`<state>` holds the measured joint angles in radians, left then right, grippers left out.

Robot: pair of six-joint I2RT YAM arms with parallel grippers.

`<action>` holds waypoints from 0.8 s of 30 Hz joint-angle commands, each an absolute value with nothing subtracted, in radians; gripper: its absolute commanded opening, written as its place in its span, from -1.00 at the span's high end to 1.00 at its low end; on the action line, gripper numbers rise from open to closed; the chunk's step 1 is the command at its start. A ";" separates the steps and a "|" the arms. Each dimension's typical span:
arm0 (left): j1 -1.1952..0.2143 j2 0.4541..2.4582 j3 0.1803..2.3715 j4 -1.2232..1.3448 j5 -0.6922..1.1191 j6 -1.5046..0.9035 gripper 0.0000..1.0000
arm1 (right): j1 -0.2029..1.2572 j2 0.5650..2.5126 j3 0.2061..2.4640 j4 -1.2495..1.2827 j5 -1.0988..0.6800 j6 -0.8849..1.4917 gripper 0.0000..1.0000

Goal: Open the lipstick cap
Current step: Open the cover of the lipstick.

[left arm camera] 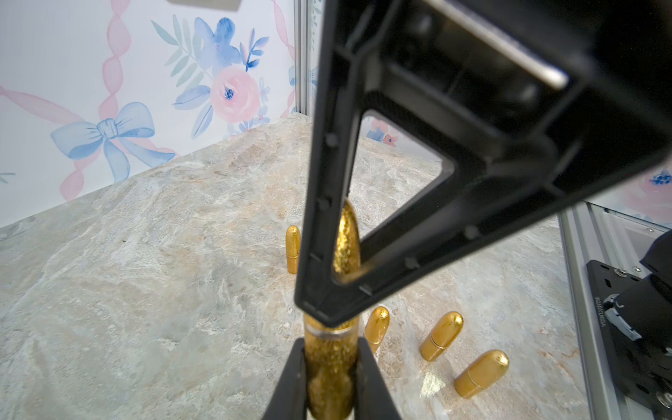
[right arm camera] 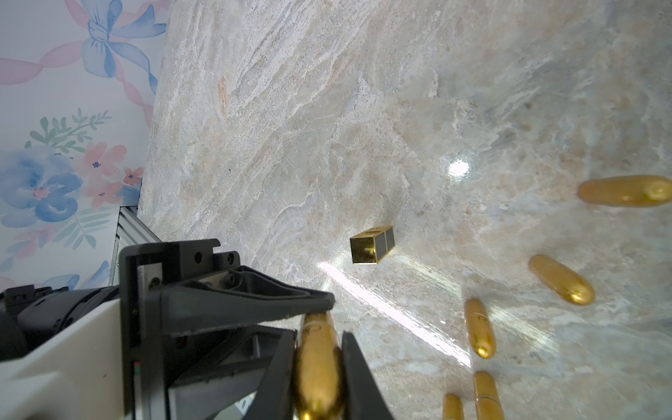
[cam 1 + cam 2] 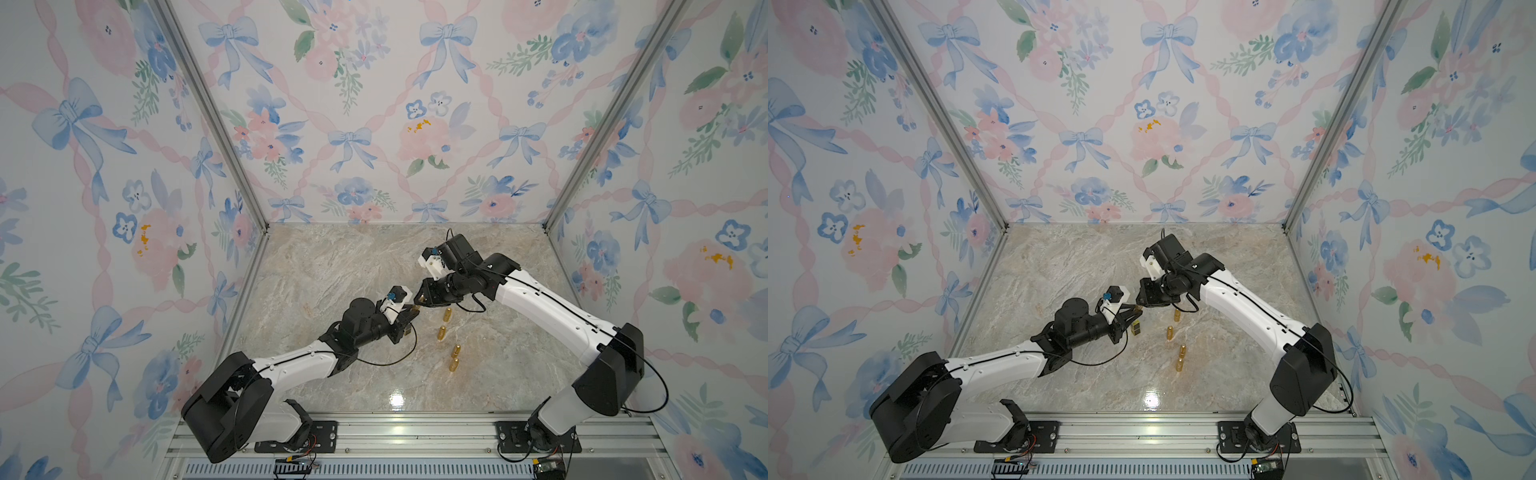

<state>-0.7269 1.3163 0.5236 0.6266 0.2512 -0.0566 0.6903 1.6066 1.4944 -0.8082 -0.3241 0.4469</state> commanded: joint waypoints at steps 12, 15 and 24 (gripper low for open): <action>-0.730 1.304 0.493 0.596 0.186 -0.055 1.00 | 0.671 1.598 1.600 -0.829 -0.302 0.419 0.64; -0.724 1.302 0.489 0.583 0.173 -0.052 1.00 | 0.663 1.604 1.640 -0.840 -0.314 0.417 0.63; -0.706 1.289 0.475 0.567 0.146 -0.047 1.00 | 0.653 1.622 1.689 -0.836 -0.299 0.416 0.63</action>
